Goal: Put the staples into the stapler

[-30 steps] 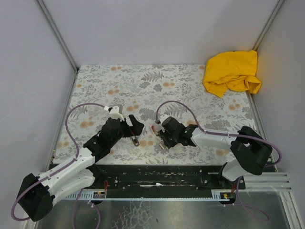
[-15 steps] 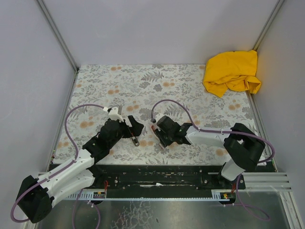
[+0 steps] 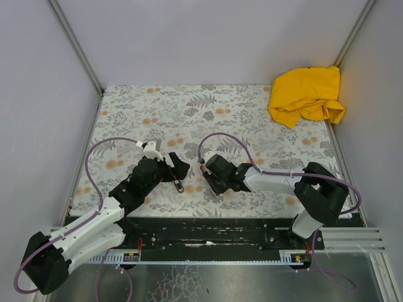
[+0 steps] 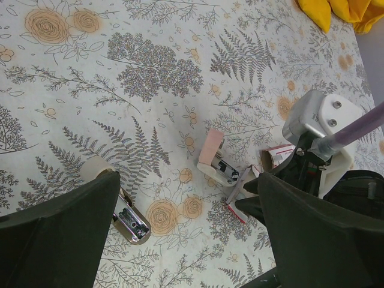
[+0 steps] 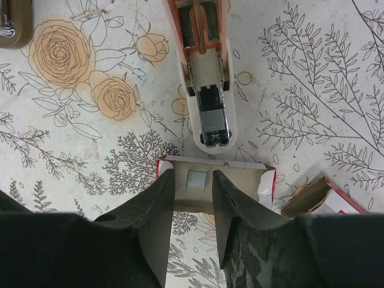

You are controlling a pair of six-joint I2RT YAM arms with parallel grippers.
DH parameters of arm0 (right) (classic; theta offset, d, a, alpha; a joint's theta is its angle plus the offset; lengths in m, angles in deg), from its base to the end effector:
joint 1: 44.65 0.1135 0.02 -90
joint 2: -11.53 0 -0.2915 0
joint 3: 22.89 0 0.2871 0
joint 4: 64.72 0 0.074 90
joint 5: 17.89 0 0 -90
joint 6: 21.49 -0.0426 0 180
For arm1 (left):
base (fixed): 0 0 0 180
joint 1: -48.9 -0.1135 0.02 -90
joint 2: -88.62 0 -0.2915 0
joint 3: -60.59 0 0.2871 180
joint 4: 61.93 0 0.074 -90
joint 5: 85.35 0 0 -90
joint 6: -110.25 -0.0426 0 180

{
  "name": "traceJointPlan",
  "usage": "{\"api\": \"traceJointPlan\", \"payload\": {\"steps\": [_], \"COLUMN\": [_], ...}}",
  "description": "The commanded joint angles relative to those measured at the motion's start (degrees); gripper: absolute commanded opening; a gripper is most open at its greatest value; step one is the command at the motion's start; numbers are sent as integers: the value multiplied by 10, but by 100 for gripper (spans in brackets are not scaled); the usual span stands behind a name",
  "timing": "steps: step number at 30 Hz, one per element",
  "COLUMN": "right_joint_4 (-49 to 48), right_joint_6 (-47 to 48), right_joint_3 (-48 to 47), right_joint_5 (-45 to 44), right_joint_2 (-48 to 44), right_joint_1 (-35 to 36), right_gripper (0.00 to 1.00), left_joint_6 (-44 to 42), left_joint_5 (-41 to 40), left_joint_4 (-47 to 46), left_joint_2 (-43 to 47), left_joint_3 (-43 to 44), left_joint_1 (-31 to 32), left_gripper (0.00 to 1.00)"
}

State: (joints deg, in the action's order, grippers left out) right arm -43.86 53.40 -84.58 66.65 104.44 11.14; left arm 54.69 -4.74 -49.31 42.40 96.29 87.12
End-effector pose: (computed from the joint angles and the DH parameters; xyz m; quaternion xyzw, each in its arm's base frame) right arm 0.2012 0.2887 0.1640 -0.3138 0.8911 0.1515 0.2905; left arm 0.1671 -0.1228 0.2259 -0.0176 0.8328 -0.2703 0.4828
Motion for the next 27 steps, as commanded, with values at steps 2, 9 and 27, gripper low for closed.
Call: {"api": "traceJointPlan", "payload": {"steps": [2, 9, 27], "right_joint_4": [8, 13, 5], "right_joint_6": [-9, -15, -22], "right_joint_3": [-24, -25, -22], "right_joint_5": [-20, -29, -34], "right_joint_2": [8, 13, -8], "right_joint_1": [9, 13, 15], "right_gripper": [38, 36, 25], "left_joint_6": [-6, -6, -3], "left_joint_5": [-1, -2, -6], "left_joint_4": [-32, -32, -32], "left_joint_2": [4, 4, 13], "left_joint_3": [-5, -5, -10], "left_joint_1": [2, 2, 2], "left_gripper": [97, 97, 97]}}
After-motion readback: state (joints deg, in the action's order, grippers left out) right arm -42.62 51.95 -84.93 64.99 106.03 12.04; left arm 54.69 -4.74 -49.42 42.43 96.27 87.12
